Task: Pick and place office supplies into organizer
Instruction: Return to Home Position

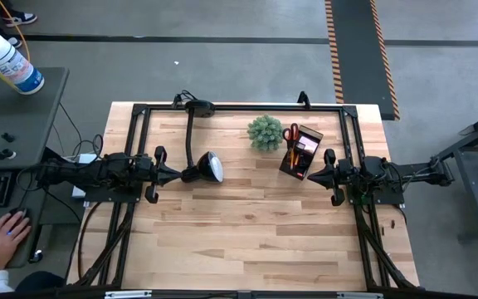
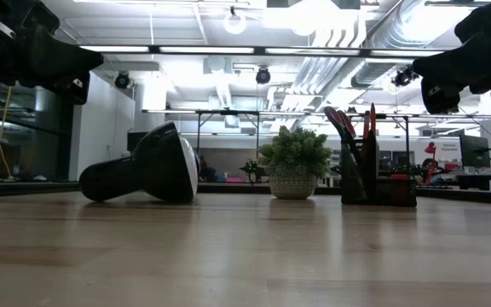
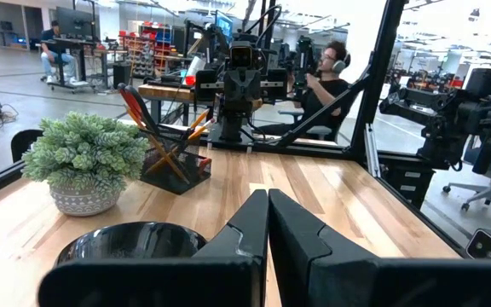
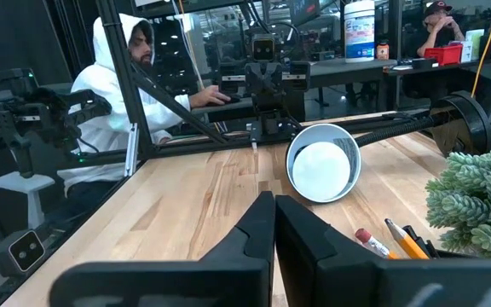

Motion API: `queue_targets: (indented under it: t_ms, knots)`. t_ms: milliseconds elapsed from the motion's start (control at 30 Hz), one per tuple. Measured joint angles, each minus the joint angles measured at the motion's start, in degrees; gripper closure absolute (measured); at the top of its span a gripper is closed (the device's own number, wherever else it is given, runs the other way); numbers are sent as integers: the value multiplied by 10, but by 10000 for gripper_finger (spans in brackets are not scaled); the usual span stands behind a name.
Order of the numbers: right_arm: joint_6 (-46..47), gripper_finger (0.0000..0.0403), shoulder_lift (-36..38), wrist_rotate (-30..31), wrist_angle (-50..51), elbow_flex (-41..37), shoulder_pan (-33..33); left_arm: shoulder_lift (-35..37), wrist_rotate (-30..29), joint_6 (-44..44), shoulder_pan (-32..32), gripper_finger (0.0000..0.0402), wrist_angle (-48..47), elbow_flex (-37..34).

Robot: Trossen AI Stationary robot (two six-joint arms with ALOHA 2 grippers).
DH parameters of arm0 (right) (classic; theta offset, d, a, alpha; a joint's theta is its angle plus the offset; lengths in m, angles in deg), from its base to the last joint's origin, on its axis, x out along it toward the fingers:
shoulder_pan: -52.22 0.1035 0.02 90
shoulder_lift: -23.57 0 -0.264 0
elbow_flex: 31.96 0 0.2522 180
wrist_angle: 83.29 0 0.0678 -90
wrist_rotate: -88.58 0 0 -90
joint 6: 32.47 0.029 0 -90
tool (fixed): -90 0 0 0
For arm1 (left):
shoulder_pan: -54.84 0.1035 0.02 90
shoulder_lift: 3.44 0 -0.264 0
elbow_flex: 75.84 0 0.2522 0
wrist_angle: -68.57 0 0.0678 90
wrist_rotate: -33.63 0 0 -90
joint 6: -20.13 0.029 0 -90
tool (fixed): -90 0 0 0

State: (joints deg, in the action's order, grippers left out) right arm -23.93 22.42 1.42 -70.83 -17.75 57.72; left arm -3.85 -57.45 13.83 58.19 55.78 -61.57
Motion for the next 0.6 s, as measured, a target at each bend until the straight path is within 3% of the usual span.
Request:
queue_targets:
  t_ms: [600]
  knots:
    - [0,395,0,0,0,0,0,0,0,0,0,401,0,0]
